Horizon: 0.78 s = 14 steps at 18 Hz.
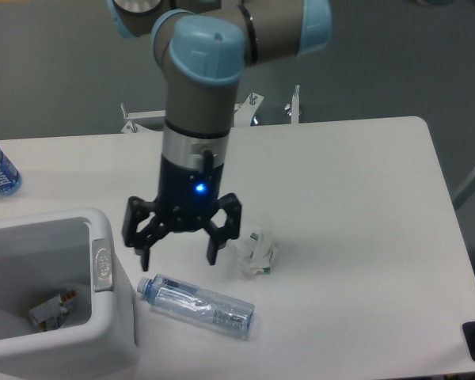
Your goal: Open the trash can
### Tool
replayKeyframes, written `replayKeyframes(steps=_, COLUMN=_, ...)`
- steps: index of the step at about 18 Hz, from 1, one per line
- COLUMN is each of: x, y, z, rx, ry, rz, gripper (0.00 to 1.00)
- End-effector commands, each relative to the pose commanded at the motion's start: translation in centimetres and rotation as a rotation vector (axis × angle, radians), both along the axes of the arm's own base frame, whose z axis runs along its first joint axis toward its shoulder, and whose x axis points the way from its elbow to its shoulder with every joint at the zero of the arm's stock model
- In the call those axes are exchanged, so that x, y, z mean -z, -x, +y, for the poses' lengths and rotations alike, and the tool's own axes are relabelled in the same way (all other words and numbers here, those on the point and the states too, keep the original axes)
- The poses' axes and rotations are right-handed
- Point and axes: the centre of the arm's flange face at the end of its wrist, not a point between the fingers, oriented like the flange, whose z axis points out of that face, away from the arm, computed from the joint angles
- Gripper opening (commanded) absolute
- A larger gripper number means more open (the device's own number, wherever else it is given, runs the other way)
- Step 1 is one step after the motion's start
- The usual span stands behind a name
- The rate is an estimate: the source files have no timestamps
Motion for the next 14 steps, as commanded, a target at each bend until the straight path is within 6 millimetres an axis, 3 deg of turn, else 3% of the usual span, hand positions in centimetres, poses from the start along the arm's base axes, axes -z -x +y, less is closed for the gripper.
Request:
replayKeyframes(steps=5, x=0.5, y=4.9, z=-3.9, rx=0.075, ry=0.077, rz=0.056, gripper=1.00)
replayKeyframes(steps=8, x=-1.3, y=7.5, z=-8.0, rx=0.168, ry=0.125, rz=0.105, gripper=1.00)
replayKeyframes(steps=11, x=-0.6, y=10.6, z=-11.7, rx=0.306, ry=0.188, rz=0.133, gripper=1.00)
replayKeyframes(steps=14, x=-0.1, y=12.4, z=-14.0, rx=0.388, ry=0.226, rz=0.164, gripper=1.00)
